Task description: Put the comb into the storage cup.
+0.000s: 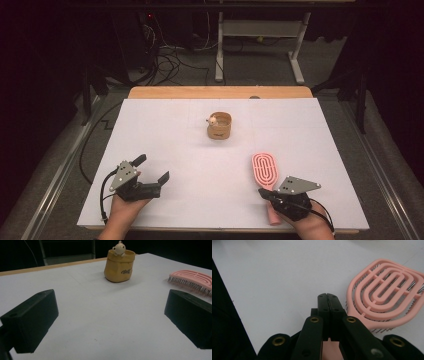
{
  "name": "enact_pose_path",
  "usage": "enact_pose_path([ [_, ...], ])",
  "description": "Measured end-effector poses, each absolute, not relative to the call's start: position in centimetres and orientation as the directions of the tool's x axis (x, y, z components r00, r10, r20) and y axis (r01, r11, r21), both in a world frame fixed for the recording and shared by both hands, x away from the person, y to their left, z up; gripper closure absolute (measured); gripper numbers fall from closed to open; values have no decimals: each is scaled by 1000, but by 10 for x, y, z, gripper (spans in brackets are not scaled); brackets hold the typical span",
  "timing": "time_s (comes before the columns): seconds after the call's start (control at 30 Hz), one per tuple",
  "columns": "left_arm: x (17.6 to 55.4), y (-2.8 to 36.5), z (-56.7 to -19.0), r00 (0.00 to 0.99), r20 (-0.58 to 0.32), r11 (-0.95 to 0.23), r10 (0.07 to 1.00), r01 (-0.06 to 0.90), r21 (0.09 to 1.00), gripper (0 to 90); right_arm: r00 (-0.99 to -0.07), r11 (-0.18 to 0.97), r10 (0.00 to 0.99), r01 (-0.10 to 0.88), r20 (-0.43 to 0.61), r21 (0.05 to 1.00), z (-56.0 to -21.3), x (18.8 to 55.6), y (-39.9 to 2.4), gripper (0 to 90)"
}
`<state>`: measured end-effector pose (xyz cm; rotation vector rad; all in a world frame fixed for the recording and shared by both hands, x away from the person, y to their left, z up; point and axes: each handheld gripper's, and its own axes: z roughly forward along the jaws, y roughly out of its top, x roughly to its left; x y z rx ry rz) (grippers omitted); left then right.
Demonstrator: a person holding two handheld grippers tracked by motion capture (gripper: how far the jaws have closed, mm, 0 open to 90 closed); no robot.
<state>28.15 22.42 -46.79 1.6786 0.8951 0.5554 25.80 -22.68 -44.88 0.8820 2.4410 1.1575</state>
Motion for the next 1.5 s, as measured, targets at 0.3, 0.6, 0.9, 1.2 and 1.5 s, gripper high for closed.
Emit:
enact_pose_path([
  [0.3,283,225,-468,600,-83,-113,796,282,953,0,-775,522,632,414,-11,746,-450,260,-226,900],
  [0.6,282,226,-467,602,-86,-109,794,280,954,0,-774,556,633,426,-30,714,-453,261,-227,900],
  [0.9,283,227,-467,600,-88,-105,795,280,954,0,-766,550,643,440,-24,709,-453,263,-233,900],
  [1.2,283,228,-467,602,-90,-101,794,276,956,0,-757,559,651,438,-46,704,-450,264,-237,900],
  [1.5,283,228,-467,602,-88,-104,794,278,955,0,-758,563,649,431,-56,705,-449,263,-237,900],
])
